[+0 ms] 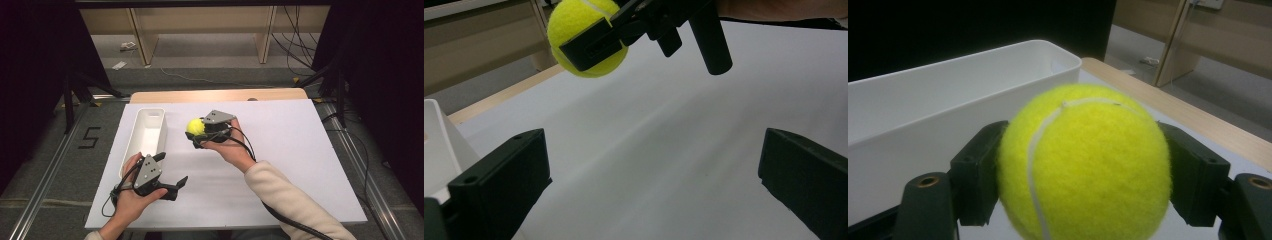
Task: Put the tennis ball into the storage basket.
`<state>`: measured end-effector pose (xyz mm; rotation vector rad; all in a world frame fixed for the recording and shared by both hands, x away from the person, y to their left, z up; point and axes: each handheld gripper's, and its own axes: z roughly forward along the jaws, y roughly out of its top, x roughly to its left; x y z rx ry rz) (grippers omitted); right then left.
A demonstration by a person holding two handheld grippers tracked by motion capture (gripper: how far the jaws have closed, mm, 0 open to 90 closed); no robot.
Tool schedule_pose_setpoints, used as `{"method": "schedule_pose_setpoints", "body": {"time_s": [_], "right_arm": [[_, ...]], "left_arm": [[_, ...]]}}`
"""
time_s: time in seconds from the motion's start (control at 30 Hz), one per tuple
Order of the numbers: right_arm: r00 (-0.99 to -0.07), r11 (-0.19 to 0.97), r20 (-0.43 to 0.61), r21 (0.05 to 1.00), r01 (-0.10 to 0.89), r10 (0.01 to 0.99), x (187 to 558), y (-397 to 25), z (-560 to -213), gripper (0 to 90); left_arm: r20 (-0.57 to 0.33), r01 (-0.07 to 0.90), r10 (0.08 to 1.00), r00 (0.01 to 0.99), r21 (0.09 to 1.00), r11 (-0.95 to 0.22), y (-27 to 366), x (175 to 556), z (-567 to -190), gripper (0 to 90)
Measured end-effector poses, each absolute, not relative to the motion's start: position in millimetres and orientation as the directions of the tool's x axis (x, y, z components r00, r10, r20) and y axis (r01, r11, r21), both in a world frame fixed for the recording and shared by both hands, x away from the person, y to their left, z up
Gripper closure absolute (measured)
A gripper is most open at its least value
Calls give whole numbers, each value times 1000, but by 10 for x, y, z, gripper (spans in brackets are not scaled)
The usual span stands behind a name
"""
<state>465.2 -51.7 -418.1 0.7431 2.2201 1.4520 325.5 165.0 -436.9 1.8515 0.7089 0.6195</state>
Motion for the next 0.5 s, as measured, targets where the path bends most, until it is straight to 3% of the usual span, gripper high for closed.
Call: {"method": "schedule_pose_setpoints", "body": {"time_s": [0.5], "right_arm": [[-797, 326, -21, 918, 224, 604, 4606, -457, -4188, 272]], "left_arm": [[95, 185, 715, 693, 935, -304, 1653, 3242, -4353, 0]]}}
